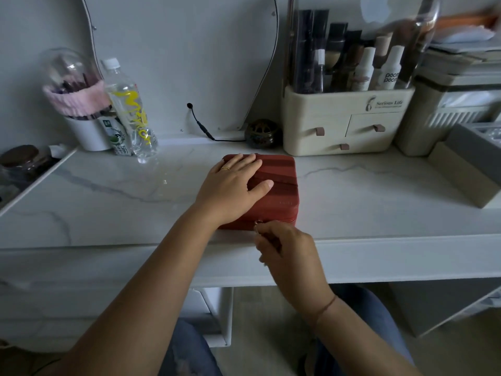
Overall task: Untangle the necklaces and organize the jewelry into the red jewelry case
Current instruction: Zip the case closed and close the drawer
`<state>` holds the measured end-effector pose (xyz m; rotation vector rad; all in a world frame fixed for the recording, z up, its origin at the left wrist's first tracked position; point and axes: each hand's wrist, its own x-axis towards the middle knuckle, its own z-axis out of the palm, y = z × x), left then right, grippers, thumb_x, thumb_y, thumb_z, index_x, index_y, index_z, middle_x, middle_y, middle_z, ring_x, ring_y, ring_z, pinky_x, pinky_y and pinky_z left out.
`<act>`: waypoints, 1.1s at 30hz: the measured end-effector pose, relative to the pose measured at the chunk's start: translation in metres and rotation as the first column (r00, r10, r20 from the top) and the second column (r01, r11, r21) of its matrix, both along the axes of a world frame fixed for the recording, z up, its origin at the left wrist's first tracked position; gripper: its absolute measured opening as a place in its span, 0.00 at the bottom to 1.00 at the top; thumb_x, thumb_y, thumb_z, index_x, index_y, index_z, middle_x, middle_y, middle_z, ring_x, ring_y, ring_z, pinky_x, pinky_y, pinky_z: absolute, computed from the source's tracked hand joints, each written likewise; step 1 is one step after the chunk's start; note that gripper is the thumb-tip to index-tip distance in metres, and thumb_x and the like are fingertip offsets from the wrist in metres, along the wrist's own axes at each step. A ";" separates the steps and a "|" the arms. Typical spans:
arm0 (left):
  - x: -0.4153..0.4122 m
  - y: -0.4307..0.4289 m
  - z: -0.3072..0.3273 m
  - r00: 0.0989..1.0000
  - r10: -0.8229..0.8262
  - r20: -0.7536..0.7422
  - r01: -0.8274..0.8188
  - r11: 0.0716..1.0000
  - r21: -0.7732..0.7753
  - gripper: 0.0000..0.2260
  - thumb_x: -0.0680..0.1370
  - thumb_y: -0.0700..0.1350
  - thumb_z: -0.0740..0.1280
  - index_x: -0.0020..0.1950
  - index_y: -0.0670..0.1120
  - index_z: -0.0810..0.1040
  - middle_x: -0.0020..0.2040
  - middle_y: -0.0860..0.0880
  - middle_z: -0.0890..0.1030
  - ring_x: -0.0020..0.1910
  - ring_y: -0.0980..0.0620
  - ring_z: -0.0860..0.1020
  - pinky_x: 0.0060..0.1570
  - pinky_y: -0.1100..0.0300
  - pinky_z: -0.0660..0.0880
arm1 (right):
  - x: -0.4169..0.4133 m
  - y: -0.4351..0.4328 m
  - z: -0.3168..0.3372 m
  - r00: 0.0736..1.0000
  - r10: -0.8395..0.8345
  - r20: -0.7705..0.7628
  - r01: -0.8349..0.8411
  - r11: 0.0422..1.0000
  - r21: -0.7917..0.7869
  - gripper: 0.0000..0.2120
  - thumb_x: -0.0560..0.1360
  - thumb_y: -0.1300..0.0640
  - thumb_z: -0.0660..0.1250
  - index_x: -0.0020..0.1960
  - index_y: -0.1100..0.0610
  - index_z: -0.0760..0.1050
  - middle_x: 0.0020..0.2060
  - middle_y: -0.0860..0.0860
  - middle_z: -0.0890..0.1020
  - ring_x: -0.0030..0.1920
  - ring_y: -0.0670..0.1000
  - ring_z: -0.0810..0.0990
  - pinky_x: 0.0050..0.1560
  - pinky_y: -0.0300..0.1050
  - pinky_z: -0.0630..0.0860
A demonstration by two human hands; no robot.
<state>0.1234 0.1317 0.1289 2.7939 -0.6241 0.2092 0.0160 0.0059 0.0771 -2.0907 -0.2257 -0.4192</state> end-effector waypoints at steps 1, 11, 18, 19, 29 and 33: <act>-0.001 0.002 0.000 1.000 -0.012 0.016 0.013 0.999 -0.050 0.26 0.80 0.61 0.54 0.76 0.54 0.61 0.77 0.57 0.57 0.77 0.58 0.51 0.75 0.55 0.48 | 0.001 0.009 -0.001 1.000 -0.004 0.007 0.004 1.000 0.007 0.06 0.75 0.62 0.66 0.49 0.57 0.81 0.38 0.48 0.82 0.34 0.47 0.80 0.39 0.47 0.79; -0.030 0.028 -0.025 0.983 0.124 0.138 0.035 0.608 -0.793 0.14 0.77 0.51 0.65 0.60 0.47 0.77 0.57 0.52 0.79 0.58 0.58 0.76 0.59 0.70 0.67 | -0.002 0.013 0.000 0.994 0.014 0.112 -0.017 1.000 0.023 0.09 0.75 0.56 0.66 0.54 0.53 0.80 0.43 0.46 0.82 0.39 0.44 0.81 0.43 0.46 0.80; -0.090 0.028 -0.076 0.917 0.318 0.242 -0.059 0.706 -0.706 0.15 0.72 0.57 0.68 0.42 0.45 0.79 0.41 0.52 0.77 0.44 0.53 0.74 0.44 0.63 0.71 | 0.026 -0.021 0.028 0.910 -0.041 0.412 0.160 0.953 -0.258 0.10 0.75 0.56 0.64 0.54 0.52 0.80 0.50 0.47 0.80 0.51 0.49 0.76 0.52 0.50 0.72; -0.092 0.023 -0.078 0.912 0.329 0.245 -0.071 0.714 -0.696 0.15 0.72 0.58 0.68 0.43 0.45 0.79 0.42 0.53 0.78 0.44 0.54 0.74 0.44 0.60 0.72 | 0.032 -0.021 0.027 0.924 -0.024 0.382 0.140 0.950 -0.281 0.11 0.76 0.55 0.63 0.56 0.52 0.80 0.53 0.46 0.81 0.54 0.49 0.76 0.56 0.51 0.71; -0.089 -0.007 -0.078 0.829 0.515 0.219 -0.232 0.671 -0.704 0.06 0.68 0.51 0.76 0.38 0.52 0.81 0.37 0.56 0.82 0.40 0.51 0.77 0.46 0.52 0.69 | 0.041 -0.018 0.018 0.938 0.026 0.344 0.067 0.964 -0.256 0.14 0.78 0.52 0.59 0.56 0.54 0.81 0.57 0.46 0.80 0.60 0.47 0.76 0.64 0.54 0.69; -0.090 -0.012 -0.081 0.793 0.542 0.280 -0.216 0.679 -0.701 0.04 0.71 0.49 0.73 0.40 0.50 0.81 0.39 0.54 0.82 0.40 0.52 0.78 0.48 0.53 0.71 | 0.038 -0.012 0.018 0.939 -0.019 0.342 0.124 0.950 -0.288 0.15 0.77 0.50 0.59 0.56 0.54 0.80 0.56 0.48 0.81 0.60 0.48 0.75 0.63 0.55 0.68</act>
